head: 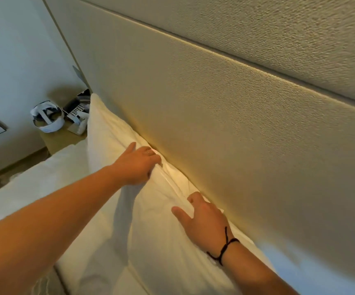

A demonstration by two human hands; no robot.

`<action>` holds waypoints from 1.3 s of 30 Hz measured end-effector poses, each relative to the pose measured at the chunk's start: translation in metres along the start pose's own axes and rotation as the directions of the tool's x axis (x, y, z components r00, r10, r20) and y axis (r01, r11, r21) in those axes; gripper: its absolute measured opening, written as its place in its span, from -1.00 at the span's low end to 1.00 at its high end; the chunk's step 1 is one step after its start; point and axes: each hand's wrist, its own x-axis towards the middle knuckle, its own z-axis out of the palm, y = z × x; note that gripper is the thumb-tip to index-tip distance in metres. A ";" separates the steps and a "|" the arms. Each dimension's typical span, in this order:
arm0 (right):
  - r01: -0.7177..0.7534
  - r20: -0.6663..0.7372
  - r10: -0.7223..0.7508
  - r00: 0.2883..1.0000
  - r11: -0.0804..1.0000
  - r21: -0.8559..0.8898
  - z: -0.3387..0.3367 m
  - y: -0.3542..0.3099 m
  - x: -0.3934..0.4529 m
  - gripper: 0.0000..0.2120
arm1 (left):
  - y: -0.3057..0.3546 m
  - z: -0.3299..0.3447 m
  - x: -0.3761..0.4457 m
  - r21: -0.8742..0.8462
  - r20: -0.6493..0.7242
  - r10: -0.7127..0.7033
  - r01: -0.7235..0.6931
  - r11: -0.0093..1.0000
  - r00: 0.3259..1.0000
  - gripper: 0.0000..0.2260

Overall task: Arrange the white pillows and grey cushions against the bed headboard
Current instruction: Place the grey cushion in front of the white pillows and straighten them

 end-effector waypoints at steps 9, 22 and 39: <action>-0.048 0.148 0.061 0.987 0.995 -0.093 -0.073 0.039 -0.069 -0.66 | 0.090 -0.049 -0.012 -0.219 0.244 0.242 -0.190 0.957 0.939 -0.61; -0.056 -0.280 -0.101 0.955 0.863 -0.503 -0.125 0.055 -0.160 -0.64 | 0.101 -0.067 -0.038 -0.078 -0.156 0.191 -0.205 0.976 0.969 -0.80; -0.027 -0.125 -0.071 0.990 0.763 -0.646 -0.081 0.055 -0.137 -0.79 | 0.056 -0.029 -0.063 -0.070 -0.151 -0.047 0.037 0.997 0.987 -0.65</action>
